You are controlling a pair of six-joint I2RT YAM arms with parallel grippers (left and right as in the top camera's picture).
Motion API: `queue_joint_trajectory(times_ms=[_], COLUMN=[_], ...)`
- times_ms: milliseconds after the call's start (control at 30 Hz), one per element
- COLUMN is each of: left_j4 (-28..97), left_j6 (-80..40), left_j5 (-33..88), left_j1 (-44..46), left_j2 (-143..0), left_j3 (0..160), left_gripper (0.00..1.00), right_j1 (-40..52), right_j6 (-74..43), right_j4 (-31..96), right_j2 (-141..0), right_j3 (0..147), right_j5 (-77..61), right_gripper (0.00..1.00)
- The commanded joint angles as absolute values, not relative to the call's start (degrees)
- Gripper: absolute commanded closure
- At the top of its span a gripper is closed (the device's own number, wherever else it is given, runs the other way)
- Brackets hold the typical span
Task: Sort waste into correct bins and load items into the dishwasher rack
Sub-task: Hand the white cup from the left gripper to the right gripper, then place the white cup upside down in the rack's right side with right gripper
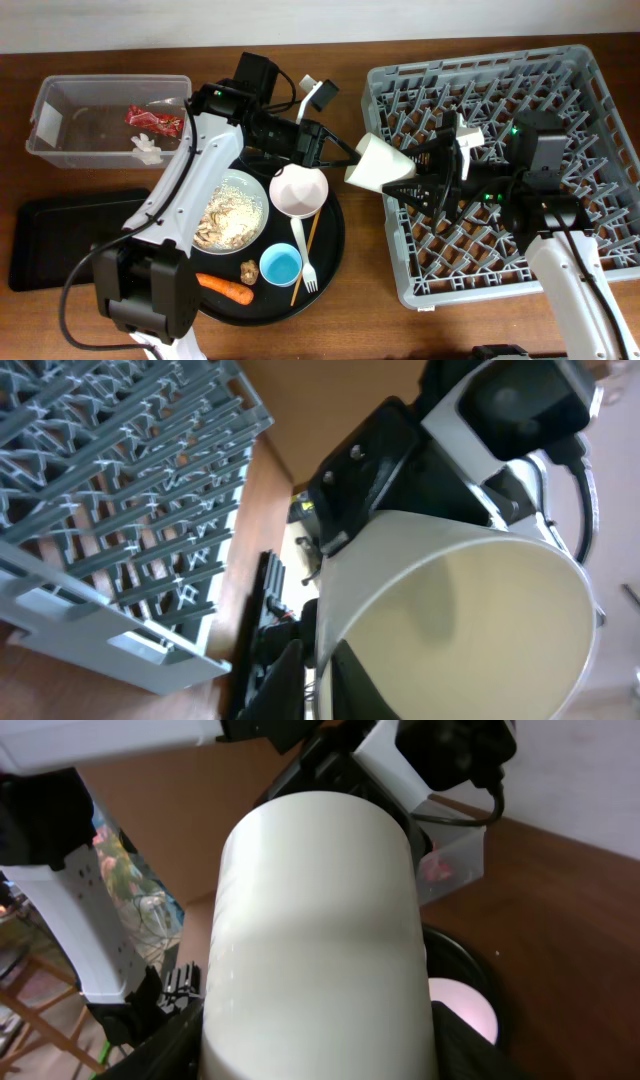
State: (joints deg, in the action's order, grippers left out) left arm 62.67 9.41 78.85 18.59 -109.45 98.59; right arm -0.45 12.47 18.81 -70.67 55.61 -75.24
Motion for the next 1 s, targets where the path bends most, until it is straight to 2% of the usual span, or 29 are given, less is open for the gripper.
queue_joint_trajectory(times_ms=[0, 133, 233, 367, 467, 667, 867, 967], left_j4=[62.7, 64.3, 67.6, 71.5, 74.7, 77.1, 78.3, 78.4], left_j6=[9.7, 1.6, -3.3, -4.8, -6.9, -8.4, -8.3, -8.4], left_j5=[69.2, 45.8, 30.4, 18.9, 10.2, 8.6, 8.7, 8.8], left_j1=[18.6, 17.4, 15.2, 11.1, 7.1, 1.3, -0.3, -0.1], left_j2=[-109.3, -109.3, -109.3, -109.3, -109.3, -109.3, -109.3, -109.3], left_j3=[99.5, 99.5, 99.5, 99.5, 99.5, 99.5, 99.5, 99.5], left_gripper=[0.84, 0.85, 0.85, 0.85, 0.89, 0.90, 0.90, 0.90], right_j1=[-0.7, -0.8, -0.9, -0.9, -2.5, -14.7, -31.6, -37.0], right_j6=[7.2, 1.0, 0.6, 0.6, 0.5, -2.5, -2.2, -2.5], right_j4=[18.6, 20.2, 27.6, 40.6, 52.5, 65.4, 69.7, 69.9], right_j2=[-70.8, -70.7, -70.6, -70.6, -70.6, -70.8, -75.0, -79.7], right_j3=[56.5, 56.6, 58.4, 64.9, 73.2, 83.7, 84.3, 84.3], right_j5=[-72.1, -63.4, -52.5, -34.6, -23.4, -13.3, -7.9, -6.1], right_gripper=[0.46, 0.46, 0.46, 0.51, 0.51, 0.51, 0.51, 0.51])
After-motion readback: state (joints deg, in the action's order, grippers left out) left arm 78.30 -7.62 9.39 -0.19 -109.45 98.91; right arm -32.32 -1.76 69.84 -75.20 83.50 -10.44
